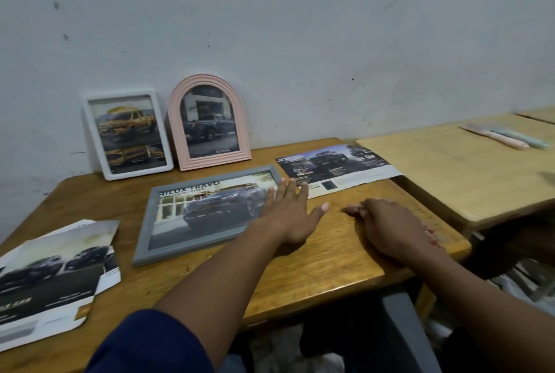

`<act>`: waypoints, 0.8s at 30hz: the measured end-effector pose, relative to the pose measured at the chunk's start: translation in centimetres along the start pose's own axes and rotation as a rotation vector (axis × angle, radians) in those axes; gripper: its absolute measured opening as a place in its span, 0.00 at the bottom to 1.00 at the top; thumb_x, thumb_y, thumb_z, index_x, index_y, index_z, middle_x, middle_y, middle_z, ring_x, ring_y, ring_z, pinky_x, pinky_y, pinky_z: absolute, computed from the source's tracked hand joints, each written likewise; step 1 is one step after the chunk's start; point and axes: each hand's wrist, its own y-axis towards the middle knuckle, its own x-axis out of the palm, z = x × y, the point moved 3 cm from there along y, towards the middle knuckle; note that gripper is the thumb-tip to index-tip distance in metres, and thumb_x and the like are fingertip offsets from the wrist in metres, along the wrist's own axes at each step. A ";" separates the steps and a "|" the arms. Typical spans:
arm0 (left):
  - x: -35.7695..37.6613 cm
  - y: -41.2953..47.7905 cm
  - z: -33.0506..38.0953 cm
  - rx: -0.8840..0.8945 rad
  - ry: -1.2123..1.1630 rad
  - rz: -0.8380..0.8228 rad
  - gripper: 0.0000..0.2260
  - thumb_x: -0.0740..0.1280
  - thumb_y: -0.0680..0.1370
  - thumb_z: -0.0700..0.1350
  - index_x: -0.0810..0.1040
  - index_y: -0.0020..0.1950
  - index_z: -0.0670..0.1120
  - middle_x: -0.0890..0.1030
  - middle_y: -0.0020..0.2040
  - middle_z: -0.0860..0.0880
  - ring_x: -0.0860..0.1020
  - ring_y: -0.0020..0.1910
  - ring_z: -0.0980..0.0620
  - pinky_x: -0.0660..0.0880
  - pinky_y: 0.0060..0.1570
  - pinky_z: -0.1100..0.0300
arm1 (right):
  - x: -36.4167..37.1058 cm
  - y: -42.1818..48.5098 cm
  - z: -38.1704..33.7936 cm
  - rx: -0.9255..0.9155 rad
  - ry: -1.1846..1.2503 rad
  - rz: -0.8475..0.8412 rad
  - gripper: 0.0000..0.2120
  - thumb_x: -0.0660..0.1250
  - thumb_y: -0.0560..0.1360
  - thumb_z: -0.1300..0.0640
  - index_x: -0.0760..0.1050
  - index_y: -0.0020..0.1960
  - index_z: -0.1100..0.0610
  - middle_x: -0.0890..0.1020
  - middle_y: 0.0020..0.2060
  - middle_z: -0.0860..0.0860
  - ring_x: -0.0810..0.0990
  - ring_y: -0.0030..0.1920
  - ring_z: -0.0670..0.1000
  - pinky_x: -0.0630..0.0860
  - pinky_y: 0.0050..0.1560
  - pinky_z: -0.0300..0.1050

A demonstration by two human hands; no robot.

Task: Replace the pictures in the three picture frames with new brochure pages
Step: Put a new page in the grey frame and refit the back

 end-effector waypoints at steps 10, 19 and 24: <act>-4.7 -5.5 -16.5 -0.301 -0.091 0.269 0.35 0.45 0.82 0.67 0.48 0.83 0.50 0.46 0.83 0.45 0.41 0.81 0.45 0.41 0.79 0.44 | -3.3 8.6 -13.2 0.141 0.745 -0.383 0.14 0.68 0.79 0.55 0.81 0.44 0.65 0.84 0.36 0.59 0.82 0.34 0.54 0.76 0.30 0.39; -3.9 -9.5 -25.7 -0.487 -0.136 0.294 0.28 0.47 0.85 0.57 0.48 0.83 0.49 0.48 0.83 0.47 0.42 0.82 0.45 0.42 0.79 0.46 | 2.4 13.6 -30.6 -0.410 0.335 -0.195 0.16 0.61 0.80 0.43 0.78 0.44 0.53 0.83 0.41 0.52 0.81 0.42 0.52 0.76 0.40 0.46; -3.4 -9.3 -26.2 -0.513 -0.028 0.314 0.27 0.50 0.85 0.52 0.51 0.83 0.47 0.53 0.83 0.46 0.46 0.82 0.44 0.44 0.79 0.44 | 7.5 12.1 -32.9 -0.672 0.110 -0.337 0.21 0.58 0.79 0.43 0.75 0.66 0.52 0.79 0.62 0.54 0.75 0.63 0.58 0.73 0.61 0.55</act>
